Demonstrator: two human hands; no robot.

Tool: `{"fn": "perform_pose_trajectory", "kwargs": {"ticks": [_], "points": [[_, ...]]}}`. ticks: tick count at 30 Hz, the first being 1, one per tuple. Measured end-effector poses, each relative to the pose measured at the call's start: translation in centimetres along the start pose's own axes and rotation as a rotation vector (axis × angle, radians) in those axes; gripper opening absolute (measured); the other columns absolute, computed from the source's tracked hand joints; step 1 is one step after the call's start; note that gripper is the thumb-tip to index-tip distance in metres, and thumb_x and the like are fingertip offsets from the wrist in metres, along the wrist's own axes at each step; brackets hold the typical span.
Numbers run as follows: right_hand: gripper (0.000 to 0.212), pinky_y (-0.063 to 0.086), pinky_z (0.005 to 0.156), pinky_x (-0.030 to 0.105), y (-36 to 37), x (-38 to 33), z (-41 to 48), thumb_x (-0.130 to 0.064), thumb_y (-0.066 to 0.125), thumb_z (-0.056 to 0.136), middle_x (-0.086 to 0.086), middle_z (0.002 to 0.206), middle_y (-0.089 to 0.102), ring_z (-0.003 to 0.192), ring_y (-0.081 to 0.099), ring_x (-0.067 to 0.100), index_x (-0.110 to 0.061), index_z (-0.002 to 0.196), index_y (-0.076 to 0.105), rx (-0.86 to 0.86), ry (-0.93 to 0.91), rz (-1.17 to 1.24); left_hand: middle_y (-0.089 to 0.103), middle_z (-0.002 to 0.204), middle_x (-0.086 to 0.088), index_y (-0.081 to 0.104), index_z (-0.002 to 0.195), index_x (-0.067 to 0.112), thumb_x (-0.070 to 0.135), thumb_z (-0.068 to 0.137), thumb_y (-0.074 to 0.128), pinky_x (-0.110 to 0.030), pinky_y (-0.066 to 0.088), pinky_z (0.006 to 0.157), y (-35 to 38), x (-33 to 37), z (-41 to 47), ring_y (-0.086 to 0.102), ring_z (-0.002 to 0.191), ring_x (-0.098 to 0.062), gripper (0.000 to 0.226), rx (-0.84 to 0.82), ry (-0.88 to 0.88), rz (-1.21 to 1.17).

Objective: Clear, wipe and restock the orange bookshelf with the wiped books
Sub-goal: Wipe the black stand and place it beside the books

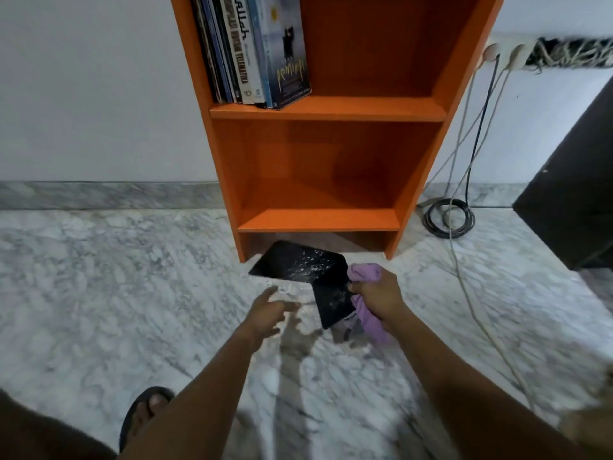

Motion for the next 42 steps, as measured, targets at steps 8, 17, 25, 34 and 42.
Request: {"fn": "perform_pose_trajectory", "kwargs": {"ticks": [8, 17, 25, 34, 42], "points": [[0.031, 0.057, 0.073, 0.033, -4.3, -4.2, 0.4, -0.005, 0.075, 0.070, 0.001, 0.092, 0.074, 0.081, 0.070, 0.018, -0.020, 0.096, 0.072, 0.031, -0.148, -0.154, 0.052, 0.149, 0.000, 0.055, 0.137, 0.037, 0.067, 0.062, 0.073, -0.061, 0.032, 0.114, -1.2, 4.7, -1.8, 0.051, 0.132, -0.030, 0.083, -0.271, 0.150, -0.292], [0.029, 0.050, 0.069, 0.031, -2.9, -9.8, -1.9, 0.000, 0.071, 0.073, -0.004, 0.085, 0.070, 0.074, 0.063, 0.009, -0.027, 0.081, 0.065, -0.276, -0.435, -0.518, 0.061, 0.117, -0.017, 0.071, 0.125, 0.026, 0.069, 0.073, 0.070, -0.042, 0.050, 0.084, 2.6, 7.3, -4.4, 0.056, 0.099, -0.035, 0.067, -0.519, -0.009, 0.073], [0.024, 0.051, 0.077, 0.044, -1.6, -12.0, -2.9, -0.014, 0.074, 0.082, -0.002, 0.095, 0.068, 0.086, 0.060, 0.021, -0.027, 0.100, 0.066, -0.098, -0.755, -0.610, 0.069, 0.100, -0.019, 0.069, 0.125, 0.009, 0.056, 0.076, 0.075, -0.046, 0.059, 0.073, 5.5, 5.3, -5.1, 0.062, 0.095, -0.040, 0.068, -0.522, -0.175, -0.075], [0.062, 0.031, 0.091, 0.047, 1.5, -6.9, -5.3, -0.031, 0.054, 0.081, 0.013, 0.133, 0.042, 0.113, 0.041, 0.033, -0.024, 0.142, 0.051, 0.263, -1.149, -1.261, 0.065, 0.111, -0.021, 0.064, 0.131, 0.005, 0.058, 0.081, 0.068, -0.050, 0.059, 0.077, 7.2, 6.0, -4.7, 0.063, 0.087, -0.037, 0.073, -0.541, -0.169, -0.163], [0.076, 0.053, 0.075, 0.041, 3.2, -3.6, -5.4, 0.006, 0.073, 0.061, 0.011, 0.119, 0.065, 0.094, 0.061, 0.032, -0.011, 0.133, 0.057, -0.099, -1.239, -1.159, 0.044, 0.141, -0.030, 0.056, 0.142, 0.008, 0.055, 0.084, 0.067, -0.064, 0.045, 0.099, 7.3, 6.7, -4.5, 0.046, 0.116, -0.041, 0.076, -0.582, -0.123, -0.408]]}}
Point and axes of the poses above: each hand's wrist, its own z-axis towards the middle knuckle, its own y-axis out of the palm, x = y × z, the point moved 7 cm from there along z, towards the middle knuckle
